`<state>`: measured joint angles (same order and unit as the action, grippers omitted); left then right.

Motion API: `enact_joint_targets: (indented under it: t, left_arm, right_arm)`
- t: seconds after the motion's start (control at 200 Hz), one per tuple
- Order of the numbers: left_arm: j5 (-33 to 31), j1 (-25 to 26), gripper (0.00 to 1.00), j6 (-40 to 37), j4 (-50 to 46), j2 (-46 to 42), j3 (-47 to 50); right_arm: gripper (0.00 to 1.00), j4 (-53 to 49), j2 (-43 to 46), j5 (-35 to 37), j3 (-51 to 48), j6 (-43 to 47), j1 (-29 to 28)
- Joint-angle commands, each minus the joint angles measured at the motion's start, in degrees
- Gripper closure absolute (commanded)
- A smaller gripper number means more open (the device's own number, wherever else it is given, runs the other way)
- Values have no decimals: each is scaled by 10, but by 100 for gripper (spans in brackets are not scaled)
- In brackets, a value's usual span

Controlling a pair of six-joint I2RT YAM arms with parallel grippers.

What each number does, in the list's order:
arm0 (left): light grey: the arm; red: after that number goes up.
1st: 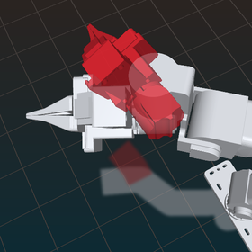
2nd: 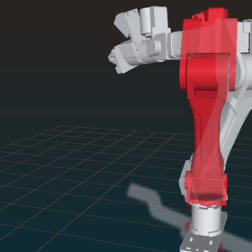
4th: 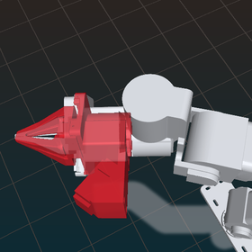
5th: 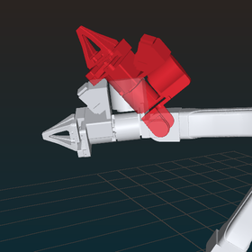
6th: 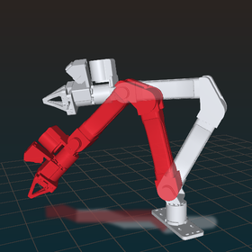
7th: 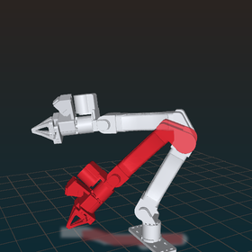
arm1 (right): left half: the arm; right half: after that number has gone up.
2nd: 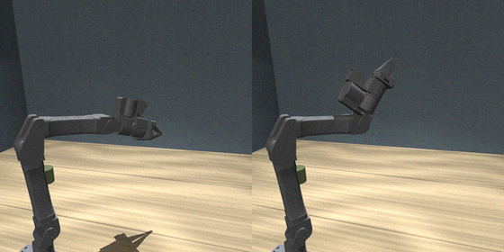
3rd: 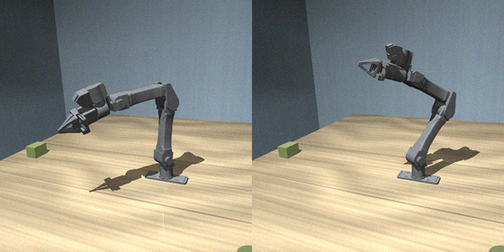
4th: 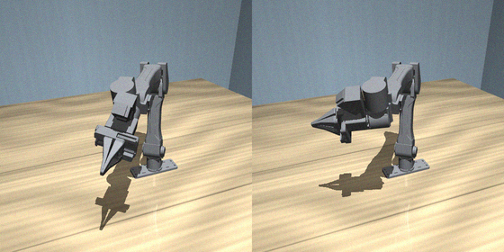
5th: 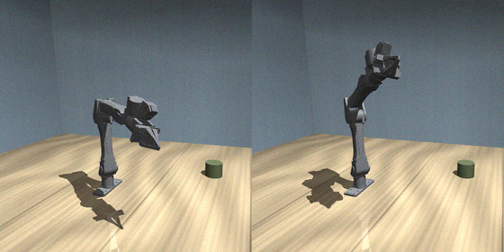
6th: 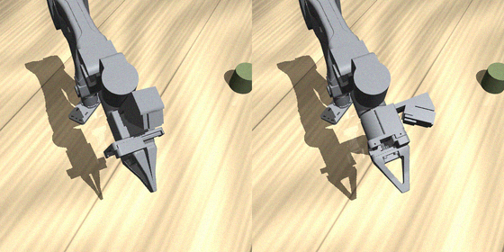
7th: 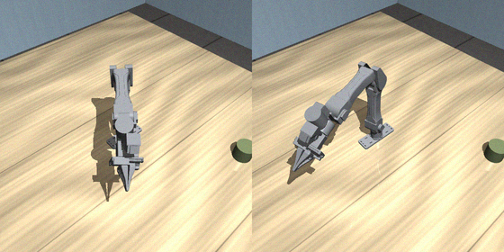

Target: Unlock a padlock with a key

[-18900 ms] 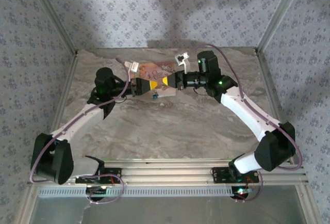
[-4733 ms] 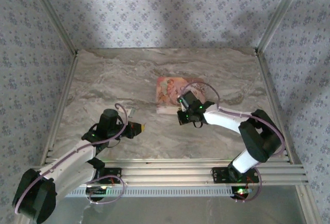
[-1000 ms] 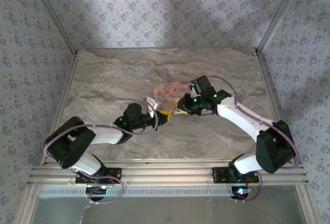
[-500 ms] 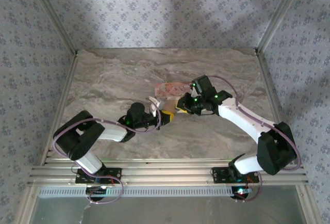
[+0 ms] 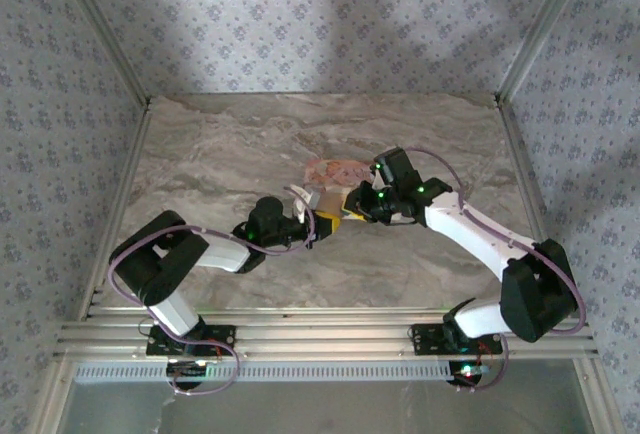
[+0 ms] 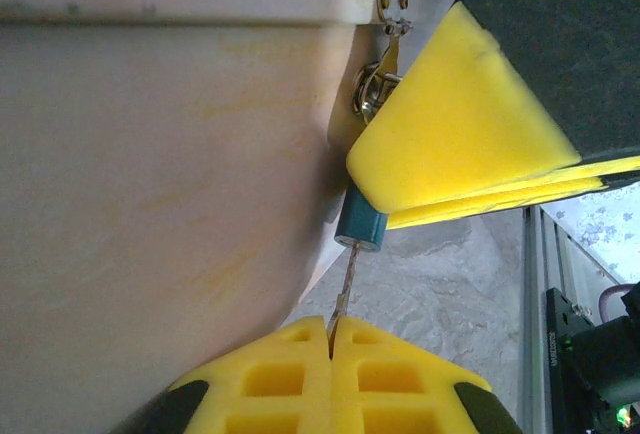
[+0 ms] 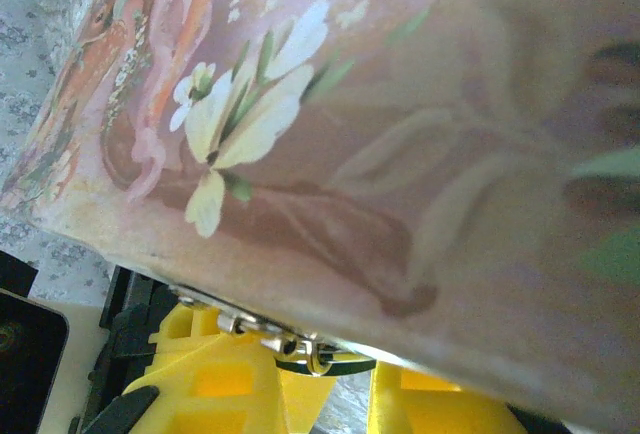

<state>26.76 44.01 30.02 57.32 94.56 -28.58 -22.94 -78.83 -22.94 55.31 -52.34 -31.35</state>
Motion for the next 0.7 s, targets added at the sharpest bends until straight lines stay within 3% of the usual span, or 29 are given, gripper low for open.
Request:
enact_joint_targets:
  t: [0.0,0.38,0.695]
  left_arm:
    - [-4,3,100,8,33,5,-13]
    - [25,-7,100,36,117,18,-6]
    - [36,-9,100,44,115,21,-21]
  right_arm:
    - [100,37,23,-11,2,1,-3]
    - [100,42,15,-31,-10,26,-4]
    - [100,59,14,-63,-26,46,-4]
